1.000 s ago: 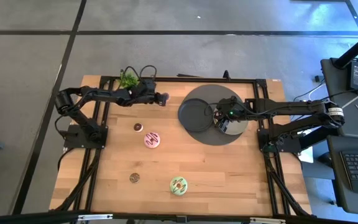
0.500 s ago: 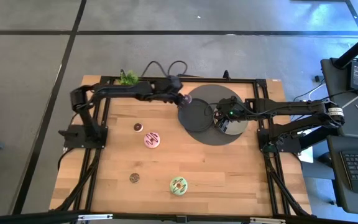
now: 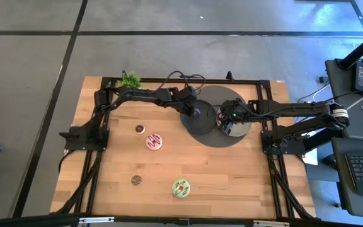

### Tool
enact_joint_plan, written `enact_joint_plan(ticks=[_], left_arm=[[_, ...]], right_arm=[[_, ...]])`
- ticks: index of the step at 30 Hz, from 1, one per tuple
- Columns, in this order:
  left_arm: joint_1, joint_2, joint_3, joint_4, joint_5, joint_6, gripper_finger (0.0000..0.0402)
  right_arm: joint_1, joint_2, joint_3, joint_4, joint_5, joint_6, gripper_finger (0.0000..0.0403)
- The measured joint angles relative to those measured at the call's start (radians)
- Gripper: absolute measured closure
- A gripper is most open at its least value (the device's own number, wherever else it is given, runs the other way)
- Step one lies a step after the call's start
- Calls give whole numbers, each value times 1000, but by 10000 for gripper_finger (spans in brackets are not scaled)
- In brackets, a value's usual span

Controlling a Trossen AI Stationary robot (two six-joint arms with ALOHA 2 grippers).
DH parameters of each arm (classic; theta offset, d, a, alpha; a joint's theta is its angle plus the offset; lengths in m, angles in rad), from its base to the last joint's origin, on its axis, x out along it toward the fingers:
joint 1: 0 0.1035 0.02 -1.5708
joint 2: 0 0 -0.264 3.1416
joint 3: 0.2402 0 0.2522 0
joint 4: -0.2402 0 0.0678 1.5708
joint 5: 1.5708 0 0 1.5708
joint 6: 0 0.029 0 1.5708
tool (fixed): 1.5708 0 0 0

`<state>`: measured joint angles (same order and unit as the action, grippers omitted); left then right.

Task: Pick & Place donuts
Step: Put the small blue donut on the black plate

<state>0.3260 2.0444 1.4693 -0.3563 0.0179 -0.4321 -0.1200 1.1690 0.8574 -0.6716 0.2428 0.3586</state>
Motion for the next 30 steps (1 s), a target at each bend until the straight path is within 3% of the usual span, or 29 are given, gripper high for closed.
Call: enact_joint_plan(ticks=[24, 30], left_arm=[[3, 38, 0, 2, -61, 30, 393], [3, 38, 0, 1, -53, 28, 369]], right_arm=[[0, 0, 0, 0, 0, 7, 260], [0, 0, 0, 0, 0, 7, 260]])
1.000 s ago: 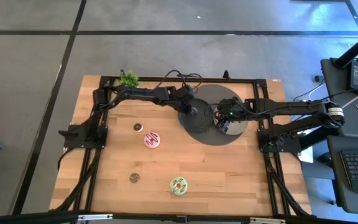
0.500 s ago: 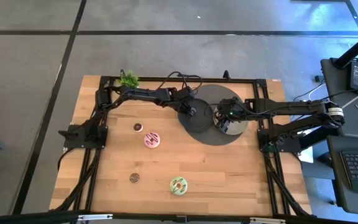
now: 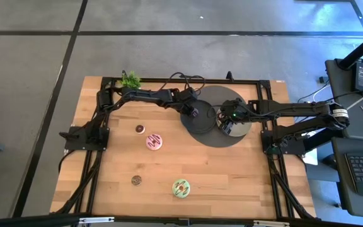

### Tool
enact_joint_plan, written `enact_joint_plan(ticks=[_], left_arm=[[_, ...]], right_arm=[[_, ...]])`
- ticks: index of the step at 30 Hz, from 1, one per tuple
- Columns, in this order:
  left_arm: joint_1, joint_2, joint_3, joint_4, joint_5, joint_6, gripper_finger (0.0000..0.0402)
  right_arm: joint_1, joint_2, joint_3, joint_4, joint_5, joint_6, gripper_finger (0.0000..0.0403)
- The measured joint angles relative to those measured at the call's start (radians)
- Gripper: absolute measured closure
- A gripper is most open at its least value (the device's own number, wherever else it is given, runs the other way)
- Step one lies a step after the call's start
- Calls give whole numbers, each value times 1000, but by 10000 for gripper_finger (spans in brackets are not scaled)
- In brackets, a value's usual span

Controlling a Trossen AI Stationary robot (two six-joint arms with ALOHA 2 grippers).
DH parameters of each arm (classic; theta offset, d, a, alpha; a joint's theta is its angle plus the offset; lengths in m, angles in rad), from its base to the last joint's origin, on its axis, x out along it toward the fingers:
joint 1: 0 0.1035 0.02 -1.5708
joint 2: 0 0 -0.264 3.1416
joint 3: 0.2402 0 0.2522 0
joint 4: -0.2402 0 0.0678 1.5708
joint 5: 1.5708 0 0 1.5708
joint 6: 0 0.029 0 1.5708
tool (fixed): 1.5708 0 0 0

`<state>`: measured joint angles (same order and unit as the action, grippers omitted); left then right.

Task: Pick & Place donuts
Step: Put the small blue donut on the black plate, then put the small black donut on the black plate

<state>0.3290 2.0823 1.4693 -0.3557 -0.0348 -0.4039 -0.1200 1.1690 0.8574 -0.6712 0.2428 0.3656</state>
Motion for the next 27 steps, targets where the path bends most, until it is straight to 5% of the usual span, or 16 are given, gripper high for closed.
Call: enact_joint_plan(ticks=[14, 21, 27], left_arm=[[25, -69, 0, -66, -45, -2, 311], [4, -212, 0, -389, -99, 115, 313], [-75, -333, -114, -622, -239, -81, 306]], right_arm=[[0, 0, 0, 0, 0, 0, 260], [0, 0, 0, 0, 0, 23, 260], [0, 0, 0, -15, -9, 23, 260]])
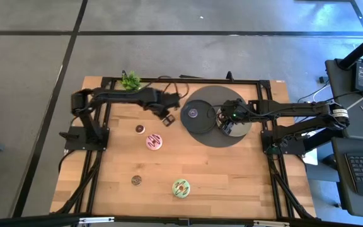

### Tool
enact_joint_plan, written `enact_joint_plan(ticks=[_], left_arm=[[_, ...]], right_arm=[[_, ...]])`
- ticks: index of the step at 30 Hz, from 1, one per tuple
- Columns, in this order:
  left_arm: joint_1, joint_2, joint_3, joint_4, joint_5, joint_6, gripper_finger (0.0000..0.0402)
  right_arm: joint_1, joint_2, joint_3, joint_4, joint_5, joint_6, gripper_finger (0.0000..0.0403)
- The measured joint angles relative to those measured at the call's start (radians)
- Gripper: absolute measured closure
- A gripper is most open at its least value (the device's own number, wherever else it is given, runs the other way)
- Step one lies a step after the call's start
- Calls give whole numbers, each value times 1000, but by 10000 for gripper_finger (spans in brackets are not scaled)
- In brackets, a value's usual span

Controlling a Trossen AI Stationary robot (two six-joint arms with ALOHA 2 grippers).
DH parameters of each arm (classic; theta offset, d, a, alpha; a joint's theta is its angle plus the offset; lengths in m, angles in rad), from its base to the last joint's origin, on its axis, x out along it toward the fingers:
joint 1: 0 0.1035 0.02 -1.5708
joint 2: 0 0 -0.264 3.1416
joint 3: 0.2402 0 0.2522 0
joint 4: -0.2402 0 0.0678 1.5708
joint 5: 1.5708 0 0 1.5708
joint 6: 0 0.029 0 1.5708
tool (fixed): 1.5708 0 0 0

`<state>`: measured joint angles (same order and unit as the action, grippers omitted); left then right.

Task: Pick & Place donuts
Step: Put the small black donut on the black plate

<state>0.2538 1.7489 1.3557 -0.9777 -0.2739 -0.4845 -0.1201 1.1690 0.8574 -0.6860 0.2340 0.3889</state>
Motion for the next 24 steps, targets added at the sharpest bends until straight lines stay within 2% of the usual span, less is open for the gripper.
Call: enact_joint_plan(ticks=[4, 8, 12, 18, 24], left_arm=[[-20, -113, -192, 34, 77, -149, 302], [-41, -229, -372, 101, 52, -348, 303], [-74, -309, -489, 99, 56, -491, 306], [-112, -345, -581, 103, 57, -637, 304], [-116, -344, -618, 142, 52, -675, 309]], right_arm=[[0, 0, 0, -18, 0, -1, 260], [0, 0, 0, -23, 0, -5, 260], [0, 0, 0, -22, 0, -10, 260], [0, 0, 0, -23, 0, -17, 260], [0, 0, 0, -22, 0, -28, 260]])
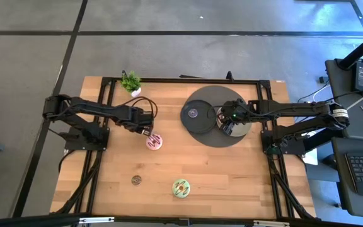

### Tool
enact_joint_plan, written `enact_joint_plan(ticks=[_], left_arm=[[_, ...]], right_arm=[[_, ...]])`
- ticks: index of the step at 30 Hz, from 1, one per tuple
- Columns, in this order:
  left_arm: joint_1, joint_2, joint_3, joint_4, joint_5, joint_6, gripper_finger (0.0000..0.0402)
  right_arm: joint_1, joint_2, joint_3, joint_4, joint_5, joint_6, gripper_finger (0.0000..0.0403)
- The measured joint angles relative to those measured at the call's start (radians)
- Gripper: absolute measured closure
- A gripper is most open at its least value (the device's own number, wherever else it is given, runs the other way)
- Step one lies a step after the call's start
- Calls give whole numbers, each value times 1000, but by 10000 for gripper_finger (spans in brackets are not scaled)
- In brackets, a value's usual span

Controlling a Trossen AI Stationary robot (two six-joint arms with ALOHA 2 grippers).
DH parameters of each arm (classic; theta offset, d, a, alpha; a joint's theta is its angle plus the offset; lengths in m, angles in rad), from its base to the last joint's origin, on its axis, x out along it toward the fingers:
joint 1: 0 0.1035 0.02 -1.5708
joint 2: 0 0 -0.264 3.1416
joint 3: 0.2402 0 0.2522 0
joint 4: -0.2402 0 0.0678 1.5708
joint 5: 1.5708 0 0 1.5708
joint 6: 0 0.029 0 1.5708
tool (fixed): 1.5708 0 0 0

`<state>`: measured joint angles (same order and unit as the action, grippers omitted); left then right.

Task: Pick & Place donuts
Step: Put the small black donut on the black plate

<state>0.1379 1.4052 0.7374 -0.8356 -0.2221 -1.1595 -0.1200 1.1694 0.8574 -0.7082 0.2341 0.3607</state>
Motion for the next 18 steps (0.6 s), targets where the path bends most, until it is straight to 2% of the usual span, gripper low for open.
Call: enact_joint_plan(ticks=[11, 18], left_arm=[[28, 9, -1, 18, 15, -29, 320], [29, 61, -1, 20, 34, -33, 319]], right_arm=[[0, 0, 0, -1, 0, -3, 260], [0, 0, 0, -1, 0, -3, 260]])
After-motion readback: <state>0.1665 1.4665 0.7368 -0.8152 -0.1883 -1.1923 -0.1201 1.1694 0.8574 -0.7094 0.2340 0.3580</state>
